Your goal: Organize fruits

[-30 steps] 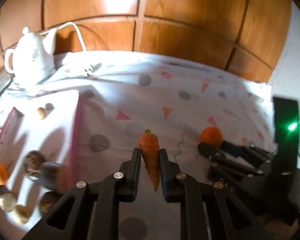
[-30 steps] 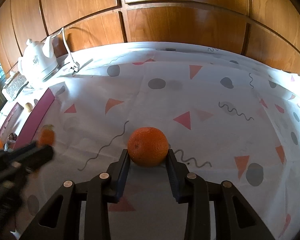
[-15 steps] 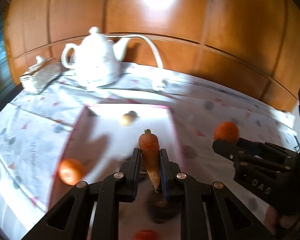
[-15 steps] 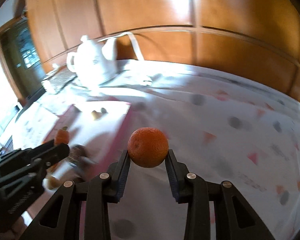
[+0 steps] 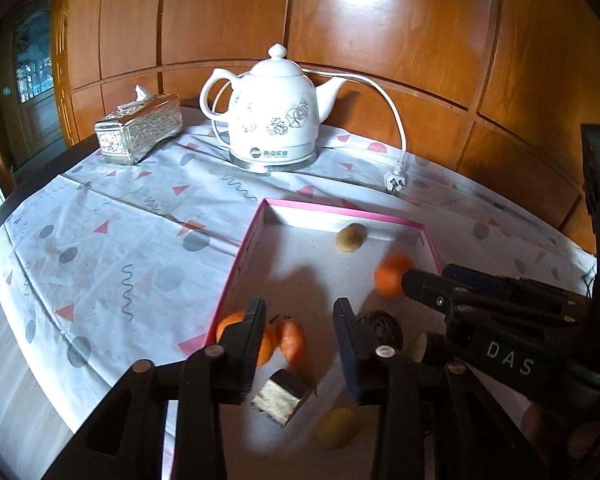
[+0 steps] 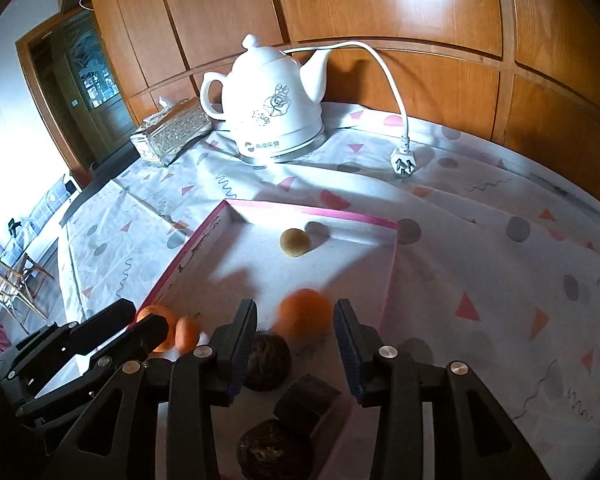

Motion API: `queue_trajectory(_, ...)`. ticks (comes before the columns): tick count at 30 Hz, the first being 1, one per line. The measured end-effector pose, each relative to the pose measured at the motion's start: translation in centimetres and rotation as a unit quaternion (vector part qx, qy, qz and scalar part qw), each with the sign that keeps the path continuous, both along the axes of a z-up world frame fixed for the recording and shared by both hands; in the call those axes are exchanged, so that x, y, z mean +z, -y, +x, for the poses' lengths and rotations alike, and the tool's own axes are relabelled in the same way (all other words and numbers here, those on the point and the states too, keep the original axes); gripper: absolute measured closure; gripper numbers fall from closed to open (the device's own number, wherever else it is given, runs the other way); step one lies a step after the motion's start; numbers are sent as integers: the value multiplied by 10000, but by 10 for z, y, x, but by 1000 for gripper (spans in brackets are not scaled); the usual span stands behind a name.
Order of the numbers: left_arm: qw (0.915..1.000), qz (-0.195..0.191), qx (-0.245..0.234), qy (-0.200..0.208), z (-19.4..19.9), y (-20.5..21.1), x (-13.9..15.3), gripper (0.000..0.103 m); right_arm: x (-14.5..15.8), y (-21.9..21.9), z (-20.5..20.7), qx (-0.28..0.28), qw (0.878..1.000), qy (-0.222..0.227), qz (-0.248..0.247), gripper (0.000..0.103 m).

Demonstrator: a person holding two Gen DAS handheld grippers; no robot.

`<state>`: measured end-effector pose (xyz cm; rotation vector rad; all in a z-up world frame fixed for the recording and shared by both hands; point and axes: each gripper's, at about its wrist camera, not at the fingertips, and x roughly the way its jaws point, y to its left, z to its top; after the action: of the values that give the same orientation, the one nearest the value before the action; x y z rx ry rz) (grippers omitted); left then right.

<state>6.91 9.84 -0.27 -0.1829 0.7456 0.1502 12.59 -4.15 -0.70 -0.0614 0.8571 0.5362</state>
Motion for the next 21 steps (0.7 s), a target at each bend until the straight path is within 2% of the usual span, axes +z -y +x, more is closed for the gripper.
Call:
queue_trajectory(2,10000,-5,27,32,-3,-1,2,61,1,0,-3,-30,10000,43,2,59)
queue_trajectory(7,9998,-34,121,136,-14,-3,8,41,9,9,-20,-297,9991,306,26,59)
queue_trajectory(15,9993,147,284,209,-37,0,14,21,11,25,-58,-735,9951,644,-139,59)
queue_trajectory(21,9989,241,340,235,-54,3,15,9,3,34,-80,-943,9932,656,-213,59)
